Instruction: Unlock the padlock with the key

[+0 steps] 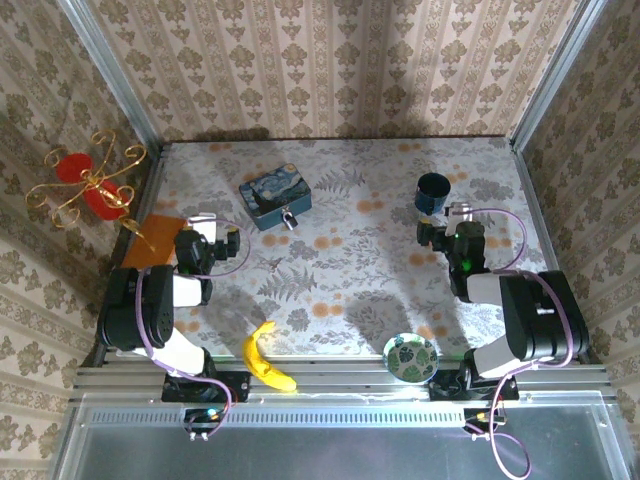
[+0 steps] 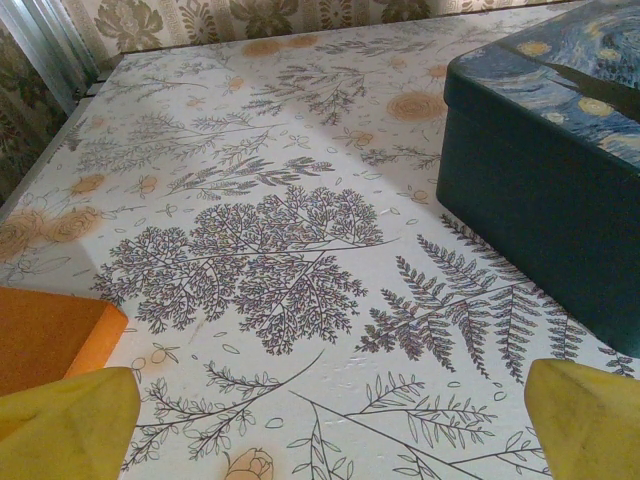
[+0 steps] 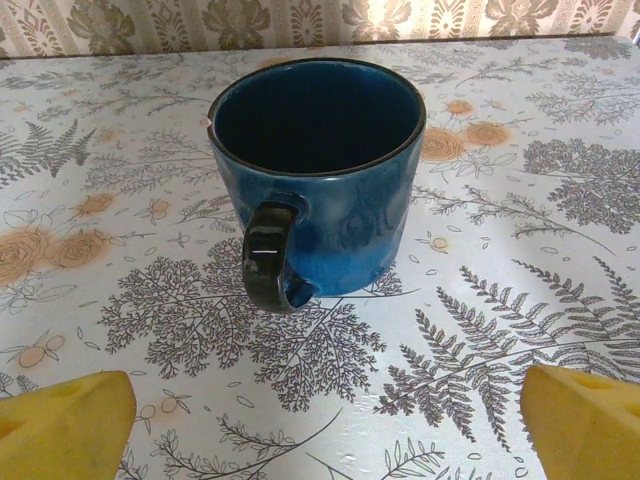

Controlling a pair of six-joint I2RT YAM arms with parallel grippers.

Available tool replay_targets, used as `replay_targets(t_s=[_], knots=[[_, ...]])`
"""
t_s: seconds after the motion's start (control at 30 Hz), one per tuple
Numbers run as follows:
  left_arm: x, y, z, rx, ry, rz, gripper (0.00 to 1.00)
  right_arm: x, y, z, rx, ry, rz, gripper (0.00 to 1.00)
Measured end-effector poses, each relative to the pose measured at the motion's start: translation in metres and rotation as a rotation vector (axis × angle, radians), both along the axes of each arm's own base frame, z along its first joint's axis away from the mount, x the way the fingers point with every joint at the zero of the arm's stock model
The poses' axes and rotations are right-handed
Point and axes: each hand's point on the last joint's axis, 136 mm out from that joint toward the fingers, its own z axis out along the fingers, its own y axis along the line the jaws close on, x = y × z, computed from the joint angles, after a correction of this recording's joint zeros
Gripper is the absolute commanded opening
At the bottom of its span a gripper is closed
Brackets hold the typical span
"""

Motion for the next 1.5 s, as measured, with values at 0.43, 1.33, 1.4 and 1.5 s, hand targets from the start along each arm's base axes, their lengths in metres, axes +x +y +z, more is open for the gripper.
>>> replay_targets(t_s=[0.43, 1.33, 1.4, 1.5], knots=[[-0.002, 0.01, 0.026, 0.005, -0.005, 0.061, 1.0, -0.027, -0.002, 0.064, 0.08, -0.017, -0.078, 1.0], [0.067, -0.086, 0.055, -0.413, 0.213, 0.134, 0.86, 0.083, 0.255, 0.067, 0.34, 0.358, 0.382, 0.67], [0.074, -0.091, 0.043, -0.421, 0.245, 0.13, 0.81, 0.094, 0.274, 0.063, 0.368, 0.375, 0.414, 0.67], [0.08, -0.098, 0.026, -0.43, 0.297, 0.118, 0.74, 0.108, 0.295, 0.054, 0.381, 0.403, 0.447, 0.66]])
